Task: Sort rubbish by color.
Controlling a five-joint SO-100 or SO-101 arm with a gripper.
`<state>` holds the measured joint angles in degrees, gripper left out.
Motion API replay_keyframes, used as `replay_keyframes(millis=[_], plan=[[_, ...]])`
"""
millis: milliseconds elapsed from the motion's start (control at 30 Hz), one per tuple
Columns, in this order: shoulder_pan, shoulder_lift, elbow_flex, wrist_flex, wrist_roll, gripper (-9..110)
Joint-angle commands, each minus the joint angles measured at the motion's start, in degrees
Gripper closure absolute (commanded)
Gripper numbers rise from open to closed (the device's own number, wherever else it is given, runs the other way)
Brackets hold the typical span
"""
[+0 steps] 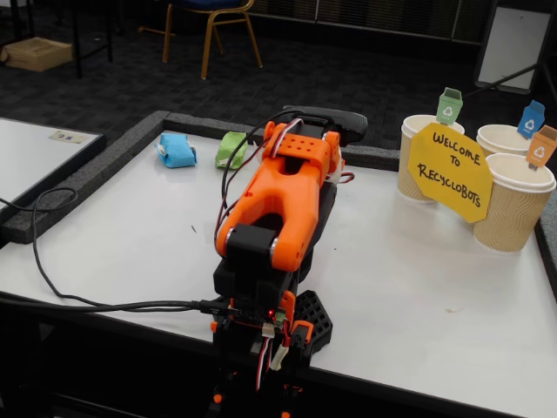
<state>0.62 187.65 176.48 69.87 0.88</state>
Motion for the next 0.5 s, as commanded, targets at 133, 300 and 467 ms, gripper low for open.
replay_keyframes(millis=[133, 300, 467], plan=[[1.85, 0.7, -11.6, -1.76, 0.44, 101], [3.78, 0.7, -18.54, -1.58, 0.35, 101], [3.78, -2.02, -23.2, -2.02, 0.26, 101]])
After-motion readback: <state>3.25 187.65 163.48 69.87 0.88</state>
